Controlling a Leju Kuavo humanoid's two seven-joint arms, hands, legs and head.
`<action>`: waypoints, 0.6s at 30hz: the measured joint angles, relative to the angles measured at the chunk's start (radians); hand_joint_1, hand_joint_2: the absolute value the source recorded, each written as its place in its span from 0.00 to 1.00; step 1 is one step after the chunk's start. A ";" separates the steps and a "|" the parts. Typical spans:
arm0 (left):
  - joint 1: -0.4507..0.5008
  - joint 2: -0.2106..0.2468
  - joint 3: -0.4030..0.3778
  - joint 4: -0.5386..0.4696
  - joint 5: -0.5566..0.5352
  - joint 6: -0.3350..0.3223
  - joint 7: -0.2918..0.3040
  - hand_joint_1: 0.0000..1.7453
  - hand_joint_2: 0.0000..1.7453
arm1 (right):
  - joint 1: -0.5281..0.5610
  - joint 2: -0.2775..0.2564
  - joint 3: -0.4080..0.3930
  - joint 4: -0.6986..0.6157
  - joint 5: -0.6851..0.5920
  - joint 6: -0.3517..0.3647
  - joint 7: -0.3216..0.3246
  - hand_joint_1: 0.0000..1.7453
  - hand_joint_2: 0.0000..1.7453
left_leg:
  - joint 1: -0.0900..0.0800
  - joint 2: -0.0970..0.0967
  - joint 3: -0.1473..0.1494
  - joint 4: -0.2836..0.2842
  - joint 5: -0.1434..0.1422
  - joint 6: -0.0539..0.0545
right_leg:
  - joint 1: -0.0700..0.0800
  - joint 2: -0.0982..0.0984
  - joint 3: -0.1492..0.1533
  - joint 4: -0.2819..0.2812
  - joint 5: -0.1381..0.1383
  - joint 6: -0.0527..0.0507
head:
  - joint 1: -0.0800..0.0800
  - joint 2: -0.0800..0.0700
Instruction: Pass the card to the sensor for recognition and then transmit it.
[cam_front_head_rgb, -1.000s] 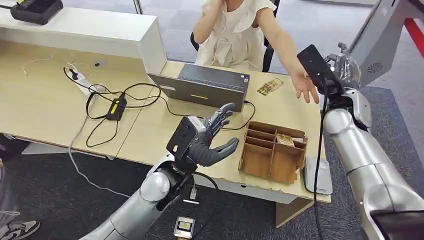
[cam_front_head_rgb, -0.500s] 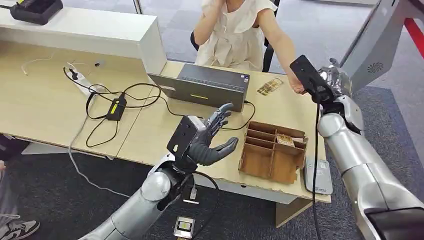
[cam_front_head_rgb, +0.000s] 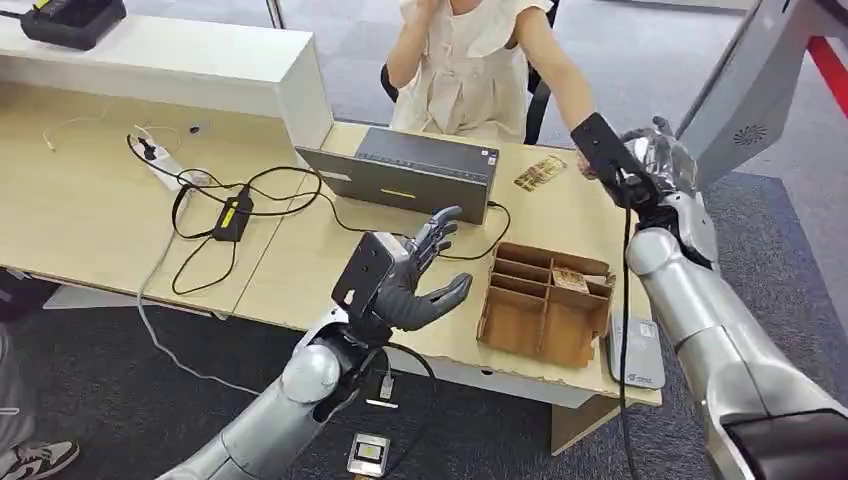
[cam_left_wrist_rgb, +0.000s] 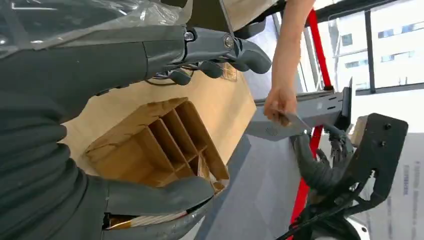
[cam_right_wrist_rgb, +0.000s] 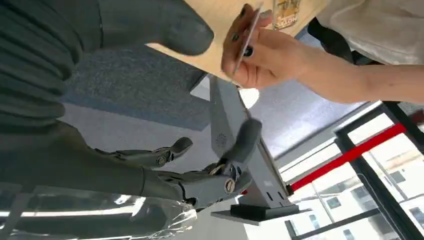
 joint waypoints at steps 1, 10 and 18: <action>0.000 0.000 0.000 0.000 -0.002 0.003 0.000 0.00 1.00 | -0.004 0.001 0.000 0.002 -0.015 -0.017 -0.016 0.00 1.00 | 0.000 0.000 0.000 0.000 0.000 0.000 | 0.000 0.000 0.000 0.000 0.000 0.000 | 0.000 0.000; 0.016 0.005 0.004 -0.002 -0.026 0.043 -0.001 0.00 1.00 | -0.024 0.007 -0.013 -0.017 -0.232 -0.117 -0.216 0.00 1.00 | 0.000 0.000 0.000 0.000 0.000 0.000 | 0.000 0.000 0.000 0.000 0.000 0.000 | 0.000 0.000; 0.041 0.018 0.014 -0.024 -0.048 0.080 0.007 0.00 1.00 | 0.067 -0.015 -0.044 -0.189 -0.534 -0.104 -0.244 0.00 1.00 | 0.000 0.000 0.002 0.000 0.000 0.000 | 0.000 0.000 0.001 0.000 0.000 0.000 | 0.000 0.000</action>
